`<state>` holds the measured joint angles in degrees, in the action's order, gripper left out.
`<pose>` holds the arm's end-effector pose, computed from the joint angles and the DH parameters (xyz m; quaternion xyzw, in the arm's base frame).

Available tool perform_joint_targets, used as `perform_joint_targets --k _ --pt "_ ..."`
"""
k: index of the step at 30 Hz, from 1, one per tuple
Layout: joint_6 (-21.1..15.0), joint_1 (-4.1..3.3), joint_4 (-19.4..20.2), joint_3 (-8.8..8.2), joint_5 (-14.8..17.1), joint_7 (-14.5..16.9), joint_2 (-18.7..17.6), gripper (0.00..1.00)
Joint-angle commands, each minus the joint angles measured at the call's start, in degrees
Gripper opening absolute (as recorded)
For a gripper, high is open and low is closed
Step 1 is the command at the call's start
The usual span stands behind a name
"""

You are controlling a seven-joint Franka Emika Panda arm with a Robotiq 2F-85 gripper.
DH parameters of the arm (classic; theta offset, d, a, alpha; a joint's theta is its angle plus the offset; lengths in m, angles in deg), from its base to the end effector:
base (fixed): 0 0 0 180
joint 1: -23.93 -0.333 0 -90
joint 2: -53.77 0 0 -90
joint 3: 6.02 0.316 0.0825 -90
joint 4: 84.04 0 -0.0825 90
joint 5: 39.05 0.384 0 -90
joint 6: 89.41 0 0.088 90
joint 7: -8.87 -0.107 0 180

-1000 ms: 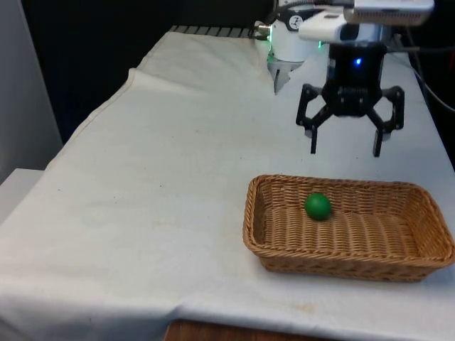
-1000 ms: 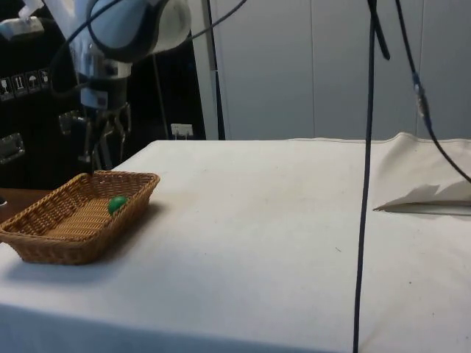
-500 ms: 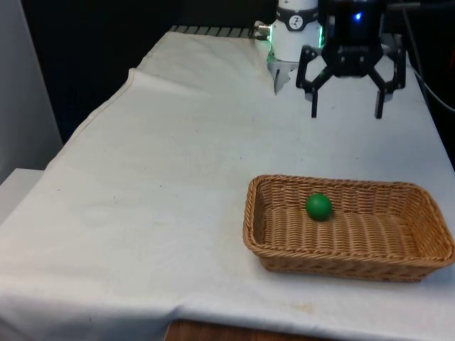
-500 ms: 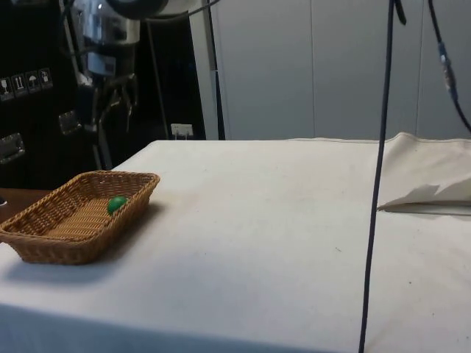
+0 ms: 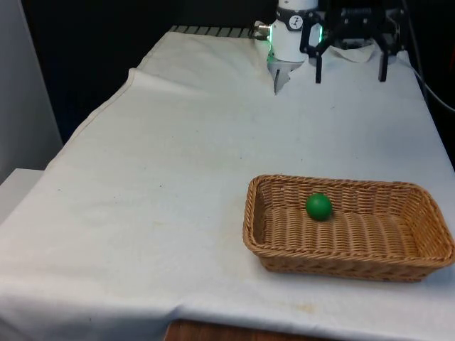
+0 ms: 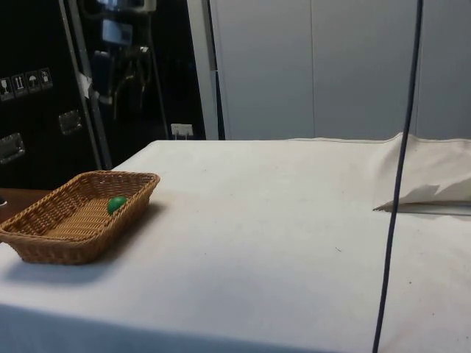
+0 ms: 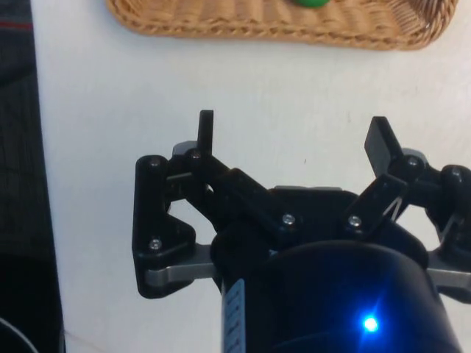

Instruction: Pick up the ball and place it into the basket.

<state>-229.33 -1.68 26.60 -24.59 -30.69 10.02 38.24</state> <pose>0.6269 0.0888 0.3807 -0.9912 -0.0324 -0.1272 0.0186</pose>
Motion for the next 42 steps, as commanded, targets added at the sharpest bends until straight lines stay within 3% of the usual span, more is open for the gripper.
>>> perform_joint_targets --k 1,15,18,30,42 --pt "0.46 -0.4 1.26 -0.23 -0.97 -0.57 1.55 1.0" --pt "3.44 -0.8 8.88 0.29 -2.98 -0.97 10.83 1.0" --pt "3.78 -0.69 9.45 0.46 -2.12 -0.17 11.57 1.0" --pt "8.54 -0.69 14.44 1.15 -3.27 -1.26 18.33 1.0" --pt "13.18 -0.69 15.7 1.26 -2.81 -0.97 20.05 1.0"
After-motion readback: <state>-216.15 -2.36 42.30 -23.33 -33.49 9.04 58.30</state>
